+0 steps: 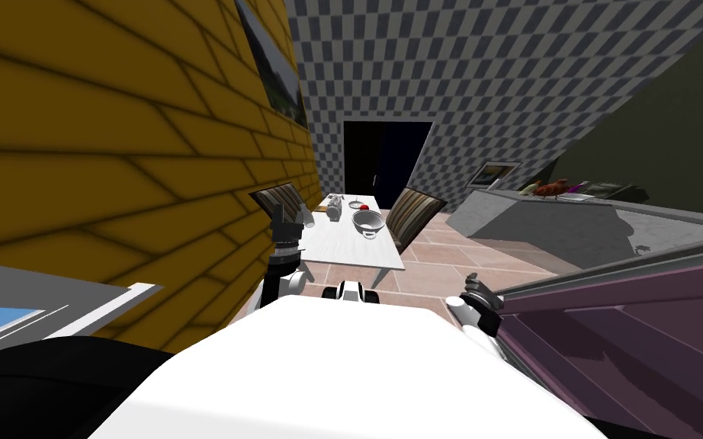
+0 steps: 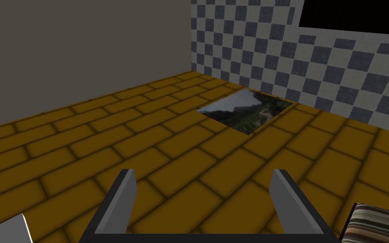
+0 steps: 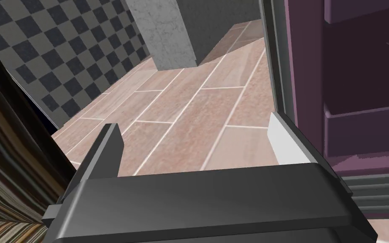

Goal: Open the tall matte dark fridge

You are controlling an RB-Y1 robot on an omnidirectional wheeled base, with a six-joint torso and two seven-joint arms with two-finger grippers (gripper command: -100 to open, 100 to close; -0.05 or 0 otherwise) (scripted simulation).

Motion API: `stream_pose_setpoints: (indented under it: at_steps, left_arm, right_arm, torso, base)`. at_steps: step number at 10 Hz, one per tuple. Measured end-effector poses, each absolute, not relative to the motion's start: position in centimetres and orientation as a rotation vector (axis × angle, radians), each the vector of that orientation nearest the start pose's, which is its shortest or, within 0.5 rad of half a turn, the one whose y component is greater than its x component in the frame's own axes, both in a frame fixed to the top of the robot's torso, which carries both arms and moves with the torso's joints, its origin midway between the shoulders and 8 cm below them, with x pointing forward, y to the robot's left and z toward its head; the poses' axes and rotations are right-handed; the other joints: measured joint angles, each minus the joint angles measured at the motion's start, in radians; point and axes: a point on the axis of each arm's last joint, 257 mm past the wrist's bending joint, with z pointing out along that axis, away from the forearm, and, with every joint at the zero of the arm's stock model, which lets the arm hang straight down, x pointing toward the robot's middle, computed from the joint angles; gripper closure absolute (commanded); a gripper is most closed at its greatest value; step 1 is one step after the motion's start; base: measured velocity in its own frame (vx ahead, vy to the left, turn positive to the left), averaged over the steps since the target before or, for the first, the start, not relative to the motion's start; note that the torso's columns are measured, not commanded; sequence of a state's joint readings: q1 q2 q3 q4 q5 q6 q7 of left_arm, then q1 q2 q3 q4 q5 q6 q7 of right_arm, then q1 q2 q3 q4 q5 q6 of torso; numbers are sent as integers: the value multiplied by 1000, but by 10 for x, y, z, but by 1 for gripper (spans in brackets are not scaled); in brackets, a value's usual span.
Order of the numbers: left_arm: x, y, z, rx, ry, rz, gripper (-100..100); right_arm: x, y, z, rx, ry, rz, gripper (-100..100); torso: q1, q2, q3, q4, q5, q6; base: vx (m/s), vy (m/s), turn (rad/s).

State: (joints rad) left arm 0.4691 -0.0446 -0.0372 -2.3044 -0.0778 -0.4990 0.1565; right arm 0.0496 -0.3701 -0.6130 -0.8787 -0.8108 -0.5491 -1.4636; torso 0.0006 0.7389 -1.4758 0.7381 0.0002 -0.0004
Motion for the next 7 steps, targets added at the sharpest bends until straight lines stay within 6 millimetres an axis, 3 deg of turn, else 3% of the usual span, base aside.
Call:
stream_pose_setpoints:
  at_steps: [4,5,7]
  left_arm:
    - [343,258,45,-661,546,-1457,0]
    - [343,258,45,-661,546,-1457,0]
    - [343,258,45,-661,546,-1457,0]
  right_arm:
    - [296,-713,-333,1693,-940,1640,-100]
    - [299,-710,-334,1716,-879,1612,-100]
    - [292,-707,-359,1856,-677,1459,-100]
  torso:
    - [-1,0,0,0,0,0]
    - [0,-2,-1,0,0,0]
    - [2,-7,-4,-2,0,0]
  base:
    - [-13,-4,0]
    - [87,40,-105]
    - [111,42,-36]
